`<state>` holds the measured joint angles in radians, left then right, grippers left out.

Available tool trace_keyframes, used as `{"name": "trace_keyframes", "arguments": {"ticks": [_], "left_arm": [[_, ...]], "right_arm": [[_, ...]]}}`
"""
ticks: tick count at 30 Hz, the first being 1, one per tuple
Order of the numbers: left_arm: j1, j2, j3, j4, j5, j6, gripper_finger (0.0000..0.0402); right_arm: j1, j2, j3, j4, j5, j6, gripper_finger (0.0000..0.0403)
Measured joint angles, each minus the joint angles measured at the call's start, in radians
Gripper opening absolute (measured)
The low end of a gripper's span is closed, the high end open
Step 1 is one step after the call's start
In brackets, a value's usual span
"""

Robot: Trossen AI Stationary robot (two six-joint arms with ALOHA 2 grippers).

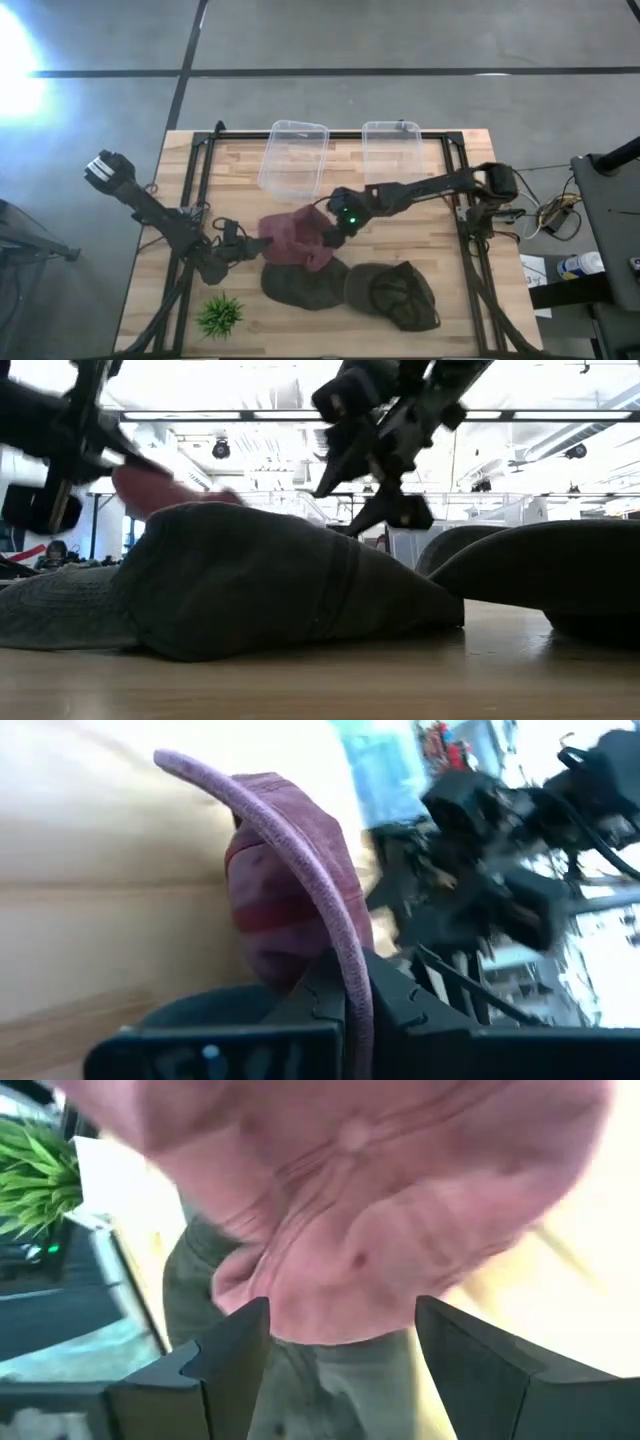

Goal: Pick & Place hat
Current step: Put the red cap into the left transparent bin

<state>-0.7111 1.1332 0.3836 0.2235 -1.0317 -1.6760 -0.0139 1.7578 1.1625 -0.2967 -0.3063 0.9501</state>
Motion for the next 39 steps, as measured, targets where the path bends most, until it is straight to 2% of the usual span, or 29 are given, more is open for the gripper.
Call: {"name": "trace_keyframes", "arguments": {"ticks": [6,11,17,20,23,25,29,31,35,37,39], "left_arm": [[0.012,-0.122,0.16,0.005,0.0,0.497,0.0008],[0.064,-0.191,0.305,-0.034,-0.045,0.831,0.0007],[0.13,-0.217,0.493,-0.05,-0.236,1.322,0.0007],[0.183,-0.213,0.559,-0.108,-0.331,1.471,0.0006],[0.261,-0.212,0.59,-0.226,-0.31,1.458,0.0006],[0.327,-0.207,0.597,-0.356,-0.236,1.337,0.0006],[0.505,-0.164,0.594,-0.651,0.027,0.97,0.0006],[0.596,-0.125,0.592,-0.74,0.166,0.877,0.0006],[0.778,-0.063,0.613,-0.715,0.481,0.844,0.0007],[0.839,-0.035,0.641,-0.694,0.576,0.862,0.0012],[0.885,-0.009,0.669,-0.703,0.615,0.881,0.0017]], "right_arm": [[0.001,-0.168,-0.032,-0.2,0.142,-0.043,0.0247],[0.001,-0.29,-0.104,-0.205,0.195,-0.038,0.0247],[0.001,-0.416,-0.203,-0.206,0.286,0.005,0.0247],[0.001,-0.465,-0.247,-0.212,0.302,0.034,0.0247],[0.001,-0.505,-0.28,-0.229,0.311,0.046,0.0247],[0.001,-0.529,-0.305,-0.232,0.311,0.065,0.0247],[0.001,-0.575,-0.347,-0.231,0.311,0.102,0.0247],[0.001,-0.595,-0.364,-0.231,0.311,0.119,0.0247],[0.001,-0.627,-0.379,-0.231,0.31,0.124,0.0247],[0.003,-0.638,-0.38,-0.232,0.311,0.118,0.0247],[0.004,-0.647,-0.38,-0.233,0.31,0.108,0.0247]]}}
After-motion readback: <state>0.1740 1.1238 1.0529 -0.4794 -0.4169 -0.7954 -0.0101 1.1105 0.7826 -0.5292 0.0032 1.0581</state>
